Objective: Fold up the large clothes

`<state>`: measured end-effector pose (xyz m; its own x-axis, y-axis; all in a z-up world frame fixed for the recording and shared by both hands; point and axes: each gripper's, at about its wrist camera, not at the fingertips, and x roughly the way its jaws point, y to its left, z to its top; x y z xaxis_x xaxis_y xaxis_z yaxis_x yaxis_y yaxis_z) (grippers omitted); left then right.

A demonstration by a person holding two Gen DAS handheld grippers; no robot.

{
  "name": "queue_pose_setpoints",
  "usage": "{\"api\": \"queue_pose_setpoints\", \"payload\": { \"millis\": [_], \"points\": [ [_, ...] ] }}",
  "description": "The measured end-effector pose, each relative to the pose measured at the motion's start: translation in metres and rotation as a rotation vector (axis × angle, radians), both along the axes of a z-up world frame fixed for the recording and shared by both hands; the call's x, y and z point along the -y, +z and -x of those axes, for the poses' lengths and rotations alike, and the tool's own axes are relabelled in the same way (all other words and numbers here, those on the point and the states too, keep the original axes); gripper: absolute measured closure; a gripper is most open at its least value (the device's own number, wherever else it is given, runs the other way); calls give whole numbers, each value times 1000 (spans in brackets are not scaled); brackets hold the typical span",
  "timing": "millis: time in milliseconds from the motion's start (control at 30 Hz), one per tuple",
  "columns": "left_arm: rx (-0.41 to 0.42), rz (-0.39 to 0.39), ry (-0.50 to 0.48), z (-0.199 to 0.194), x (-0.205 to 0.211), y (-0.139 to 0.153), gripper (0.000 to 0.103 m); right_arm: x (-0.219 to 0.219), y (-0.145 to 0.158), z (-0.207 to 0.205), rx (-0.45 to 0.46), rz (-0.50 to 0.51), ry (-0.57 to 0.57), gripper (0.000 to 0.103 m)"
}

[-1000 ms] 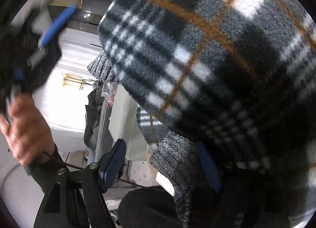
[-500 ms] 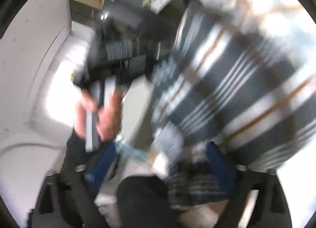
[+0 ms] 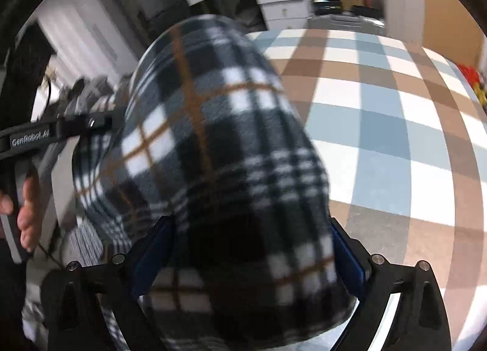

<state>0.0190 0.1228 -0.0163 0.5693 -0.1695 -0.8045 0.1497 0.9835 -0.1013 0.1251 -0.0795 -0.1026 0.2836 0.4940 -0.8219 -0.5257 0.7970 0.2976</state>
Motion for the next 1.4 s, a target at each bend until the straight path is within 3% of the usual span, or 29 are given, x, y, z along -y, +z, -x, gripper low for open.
{"api": "queue_pose_setpoints", "payload": {
  "millis": [133,367,500,567,600,633,700,900,1033,1133,1200,1300,1400],
  "points": [
    [47,-105,14,10,13,0,100,-3,-1,8,-11,-19,19,6],
    [26,-63,56,13,1,8,100,-6,4,39,-60,-39,56,6],
    [17,-129,58,23,9,13,96,-6,6,52,-109,-67,55,6],
    [-16,-144,48,29,11,19,85,-7,6,57,-113,-68,52,6],
    [-15,-136,49,33,9,24,69,-8,6,57,-110,-65,50,6],
    [-7,-130,67,39,6,29,37,-8,6,58,-107,-64,45,6],
    [10,-144,123,50,0,33,5,-7,5,55,-113,-72,35,6],
    [-47,-355,173,69,-14,1,4,-3,7,56,-169,-119,-5,6],
    [-174,-292,200,54,-29,-32,4,-13,7,65,-184,-121,30,6],
    [-212,-287,237,37,-40,-54,4,-19,7,73,-198,-136,63,6],
    [-249,-183,248,29,-53,-64,4,-18,7,71,-211,-156,72,7],
    [-261,-76,254,26,-66,-67,4,-3,11,62,-233,-217,74,7],
    [-244,-63,215,21,-68,-67,5,24,23,47,-194,-307,29,7]
  ]
}}
